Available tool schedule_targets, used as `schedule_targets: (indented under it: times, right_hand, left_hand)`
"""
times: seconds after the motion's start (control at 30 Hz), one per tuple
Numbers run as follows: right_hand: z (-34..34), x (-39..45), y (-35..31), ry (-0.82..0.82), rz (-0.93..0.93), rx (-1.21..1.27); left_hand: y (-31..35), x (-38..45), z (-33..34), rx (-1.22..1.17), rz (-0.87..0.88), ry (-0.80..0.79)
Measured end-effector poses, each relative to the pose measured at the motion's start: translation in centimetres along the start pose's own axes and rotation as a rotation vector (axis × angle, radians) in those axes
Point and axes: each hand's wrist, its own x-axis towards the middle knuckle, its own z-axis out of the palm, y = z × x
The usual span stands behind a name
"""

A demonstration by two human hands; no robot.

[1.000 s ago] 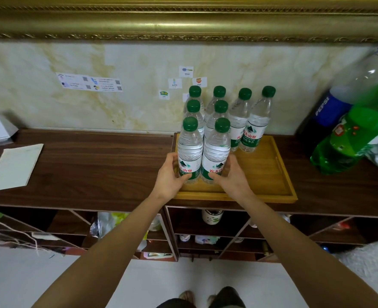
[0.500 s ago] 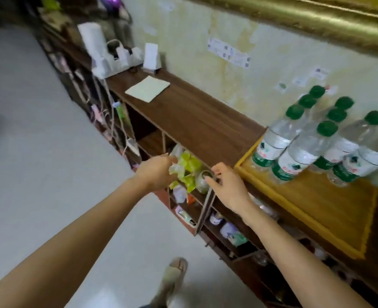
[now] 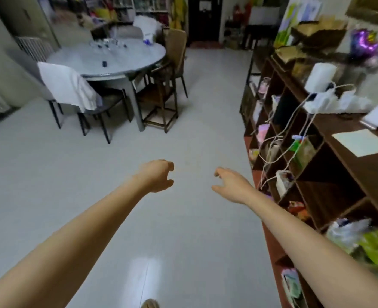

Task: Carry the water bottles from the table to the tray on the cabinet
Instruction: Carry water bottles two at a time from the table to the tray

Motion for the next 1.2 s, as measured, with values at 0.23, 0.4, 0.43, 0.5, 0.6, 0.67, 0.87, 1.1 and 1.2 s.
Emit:
schedule_targets:
  times: [0.23,0.4,0.43,0.5,0.6,0.67,0.87,1.1,1.2]
  right_hand:
    - [1.8,14.4,-13.8,-0.001,-0.092,-0.031]
    - [2.0,22.7,-21.1,-0.017,-0.119,-0.025]
    - [2.0,24.4,-22.2,-0.024,-0.125,-0.031]
    - [2.1,28.3,-23.9,-0.036,-0.148,-0.051]
    - [2.6,35.0,-26.1,-0.064,-0.188,-0.080]
    - [3.1,39.9,-27.9,-0.079,-0.233,-0.098]
    - [4.1,54.4,-37.0,-0.198,-0.422,-0.176]
    - [8.9,67.9,-50.4,-0.314,-0.626,-0.264]
    - [11.7,73.3,-57.1,-0.315,-0.716,-0.321]
  left_hand:
    - [-17.7,2.8,-2.3,-0.078,-0.145,0.087]
    - [-27.4,7.1,-3.6,-0.139,-0.207,0.082]
    - [-29.0,8.3,-3.6,-0.157,-0.218,0.078]
    - [-32.1,10.9,-3.5,-0.187,-0.239,0.073]
    - [-36.8,15.0,-2.8,-0.230,-0.282,0.065]
    - [-40.3,17.4,-2.3,-0.260,-0.332,0.061]
    - [-51.7,22.3,-2.3,-0.319,-0.555,0.050]
    - [-65.5,24.9,-1.0,-0.373,-0.793,0.068]
    - [-72.9,25.7,-0.5,-0.340,-0.866,0.044]
